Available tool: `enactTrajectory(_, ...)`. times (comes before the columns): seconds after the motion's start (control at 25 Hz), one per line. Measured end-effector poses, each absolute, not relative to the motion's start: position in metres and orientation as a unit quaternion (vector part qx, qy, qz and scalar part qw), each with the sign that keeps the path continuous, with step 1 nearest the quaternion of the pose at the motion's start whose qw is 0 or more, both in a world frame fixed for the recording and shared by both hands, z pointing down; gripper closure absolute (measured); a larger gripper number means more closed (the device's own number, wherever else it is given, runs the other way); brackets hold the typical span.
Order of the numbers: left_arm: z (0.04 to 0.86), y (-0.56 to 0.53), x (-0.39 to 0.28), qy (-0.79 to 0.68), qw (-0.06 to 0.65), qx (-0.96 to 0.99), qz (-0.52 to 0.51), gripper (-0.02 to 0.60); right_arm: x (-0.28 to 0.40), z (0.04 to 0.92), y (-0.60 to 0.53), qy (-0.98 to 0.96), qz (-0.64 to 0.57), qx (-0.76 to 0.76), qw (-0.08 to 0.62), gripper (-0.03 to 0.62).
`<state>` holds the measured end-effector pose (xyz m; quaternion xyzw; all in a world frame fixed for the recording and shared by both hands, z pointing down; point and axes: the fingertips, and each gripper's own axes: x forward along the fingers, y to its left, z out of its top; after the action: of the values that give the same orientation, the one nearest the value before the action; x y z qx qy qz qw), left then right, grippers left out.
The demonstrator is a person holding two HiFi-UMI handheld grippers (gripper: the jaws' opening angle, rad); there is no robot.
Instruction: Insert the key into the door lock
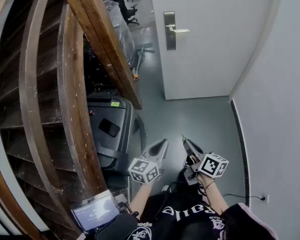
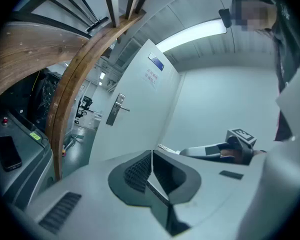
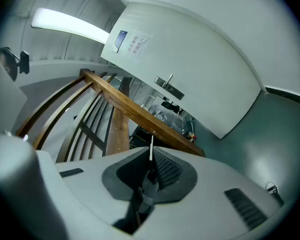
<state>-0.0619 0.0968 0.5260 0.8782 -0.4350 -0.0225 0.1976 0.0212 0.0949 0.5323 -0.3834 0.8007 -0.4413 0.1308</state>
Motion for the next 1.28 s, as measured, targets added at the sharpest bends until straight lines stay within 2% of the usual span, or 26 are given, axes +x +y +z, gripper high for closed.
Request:
enactTrajectory(0.2, 0.522, 0.042, -0.023, -0.447, 0.195, 0.873, -0.028, 0.568, 0.058, 0.523, 0.033, 0.813, -0.435, -0.368, 0.118, 0.557)
enactTrajectory(0.56, 0.507, -0.033, 0.022, -0.469, 0.178, 0.864, -0.036, 0.568, 0.111, 0.515, -0.060, 0.813, -0.440, -0.356, 0.136, 0.557)
enactTrajectory(0.96, 0.522, -0.083, 0.016, -0.495, 0.194, 0.847, -0.017, 0.568, 0.108, 0.533, -0.117, 0.802, -0.478, -0.336, 0.129, 0.557)
enactTrajectory(1.28, 0.535, -0.174, 0.007, -0.472, 0.188, 0.861, -0.001, 0.568, 0.103, 0.544, -0.196, 0.800, -0.472, -0.348, 0.126, 0.557)
